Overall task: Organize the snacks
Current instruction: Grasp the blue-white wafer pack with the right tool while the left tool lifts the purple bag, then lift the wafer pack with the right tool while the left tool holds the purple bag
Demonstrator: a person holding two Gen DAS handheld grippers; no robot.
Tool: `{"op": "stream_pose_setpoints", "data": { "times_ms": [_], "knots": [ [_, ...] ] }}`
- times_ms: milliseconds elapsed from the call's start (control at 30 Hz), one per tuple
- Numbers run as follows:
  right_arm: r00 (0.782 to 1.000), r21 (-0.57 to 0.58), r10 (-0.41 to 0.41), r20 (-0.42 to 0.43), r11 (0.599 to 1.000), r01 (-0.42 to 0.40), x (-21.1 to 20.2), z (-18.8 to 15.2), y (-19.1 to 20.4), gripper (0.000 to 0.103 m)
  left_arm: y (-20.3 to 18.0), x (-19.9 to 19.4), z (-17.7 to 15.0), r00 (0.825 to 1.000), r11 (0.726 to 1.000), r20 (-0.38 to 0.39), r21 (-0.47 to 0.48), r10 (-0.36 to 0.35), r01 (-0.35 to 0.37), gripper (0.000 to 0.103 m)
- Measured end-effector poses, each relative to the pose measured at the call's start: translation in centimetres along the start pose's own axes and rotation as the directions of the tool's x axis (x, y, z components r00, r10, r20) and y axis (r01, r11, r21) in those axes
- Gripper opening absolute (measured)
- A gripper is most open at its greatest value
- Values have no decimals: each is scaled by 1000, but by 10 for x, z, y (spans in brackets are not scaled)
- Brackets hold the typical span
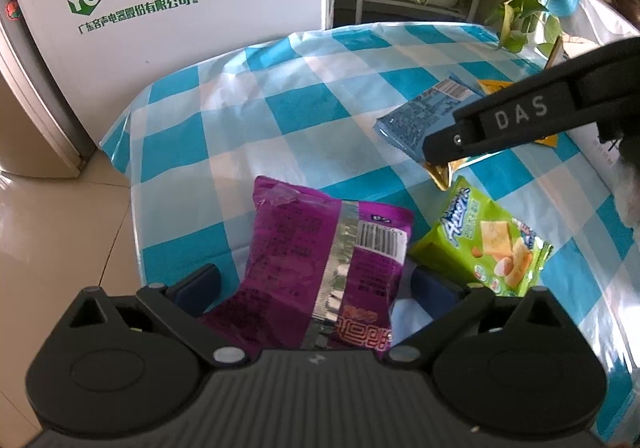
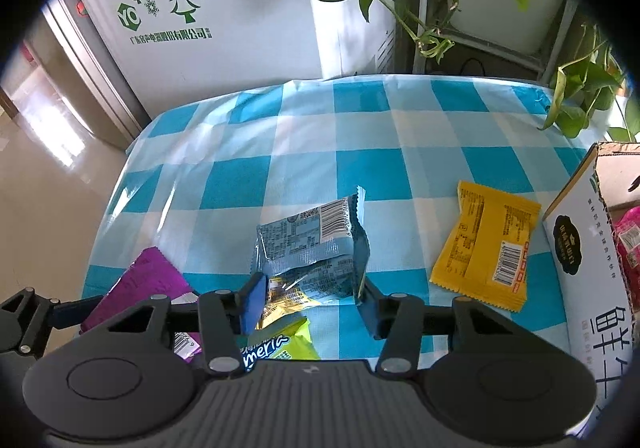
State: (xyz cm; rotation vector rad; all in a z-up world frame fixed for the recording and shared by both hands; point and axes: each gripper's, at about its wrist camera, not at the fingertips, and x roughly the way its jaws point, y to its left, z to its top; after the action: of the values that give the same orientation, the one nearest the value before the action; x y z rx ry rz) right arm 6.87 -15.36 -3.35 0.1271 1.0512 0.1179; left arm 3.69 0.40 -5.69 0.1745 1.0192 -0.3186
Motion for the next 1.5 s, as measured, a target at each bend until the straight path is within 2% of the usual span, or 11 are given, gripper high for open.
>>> {"op": "stream_pose_setpoints", "data": {
  "times_ms": [67, 200, 233, 467, 1133, 1500],
  "knots": [
    [1000, 2, -2, 1, 1000, 2, -1, 0, -1, 55, 0, -2, 1, 1000, 1000, 6, 4, -10, 10, 93],
    [1000, 13, -2, 5, 1000, 2, -4, 1, -4, 55, -1, -6, 3, 1000, 1000, 24, 4, -14, 14, 73],
    [1000, 15, -2, 6, 1000, 2, -5, 1, -5, 55, 0, -7, 4, 1000, 1000, 25, -1, -17, 17, 71],
    [1000, 34, -11, 9, 999, 11, -8, 1, -12, 55, 10, -14, 9, 999, 997, 34, -67, -35, 37, 71],
    [999, 40, 2, 46, 999, -4, -28, 3, -22, 55, 12, -28, 26, 995, 983, 102, -182, 6, 13, 71],
    [990, 74, 3, 141, 997, -13, -70, 7, -34, 55, 4, -36, 37, 989, 973, 148, -229, 20, 15, 71]
  ]
}}
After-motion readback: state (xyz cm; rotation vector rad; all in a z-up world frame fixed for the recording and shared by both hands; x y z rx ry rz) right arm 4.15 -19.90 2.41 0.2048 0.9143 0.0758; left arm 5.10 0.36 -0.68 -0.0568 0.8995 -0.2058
